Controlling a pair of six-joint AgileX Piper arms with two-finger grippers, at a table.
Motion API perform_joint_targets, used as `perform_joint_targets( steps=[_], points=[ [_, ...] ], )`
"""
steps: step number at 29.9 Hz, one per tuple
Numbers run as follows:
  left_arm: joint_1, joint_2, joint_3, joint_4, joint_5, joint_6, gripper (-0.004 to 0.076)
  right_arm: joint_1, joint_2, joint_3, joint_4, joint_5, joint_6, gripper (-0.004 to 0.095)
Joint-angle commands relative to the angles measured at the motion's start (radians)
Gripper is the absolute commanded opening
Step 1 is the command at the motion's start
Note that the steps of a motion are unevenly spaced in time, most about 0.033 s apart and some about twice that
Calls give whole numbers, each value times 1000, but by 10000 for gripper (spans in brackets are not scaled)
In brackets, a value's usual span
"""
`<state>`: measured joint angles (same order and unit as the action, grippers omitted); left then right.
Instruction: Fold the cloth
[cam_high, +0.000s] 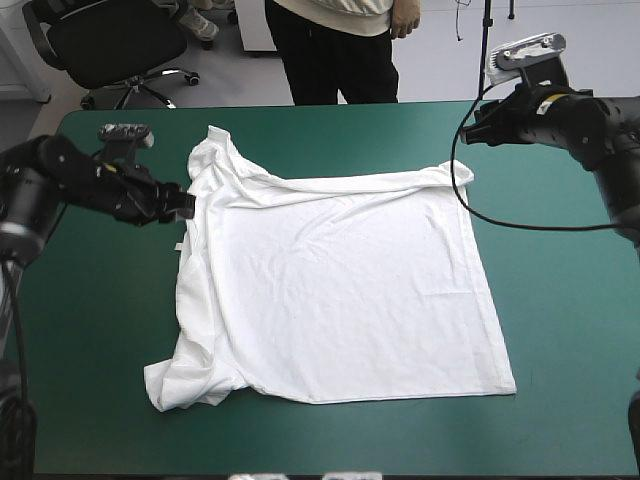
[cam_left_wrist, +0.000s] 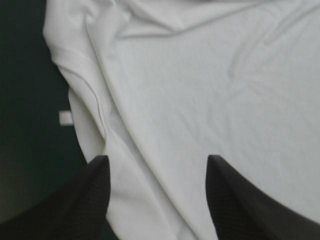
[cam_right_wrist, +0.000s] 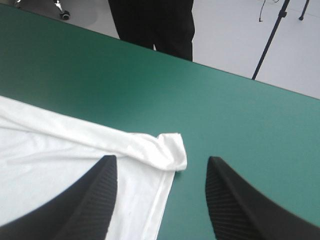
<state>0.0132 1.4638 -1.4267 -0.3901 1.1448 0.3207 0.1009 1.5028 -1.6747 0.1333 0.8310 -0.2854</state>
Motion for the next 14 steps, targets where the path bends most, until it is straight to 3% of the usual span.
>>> perform_joint_targets(
  steps=[1, 5, 8, 14],
  points=[
    [-4, -210, 167, -57, -51, -24, 412, -9, -118, 26, 37, 59, -14, 499],
    [-4, -384, 338, -55, -57, -29, 412, -7, -201, 97, 81, 105, -43, 499],
    [-4, -484, 444, -49, 31, -29, 412, -7, -259, 149, 108, 128, -41, 499],
    [-4, -557, 641, -28, 48, -22, 412, -7, -326, 211, 135, 140, -48, 498]
  ],
)
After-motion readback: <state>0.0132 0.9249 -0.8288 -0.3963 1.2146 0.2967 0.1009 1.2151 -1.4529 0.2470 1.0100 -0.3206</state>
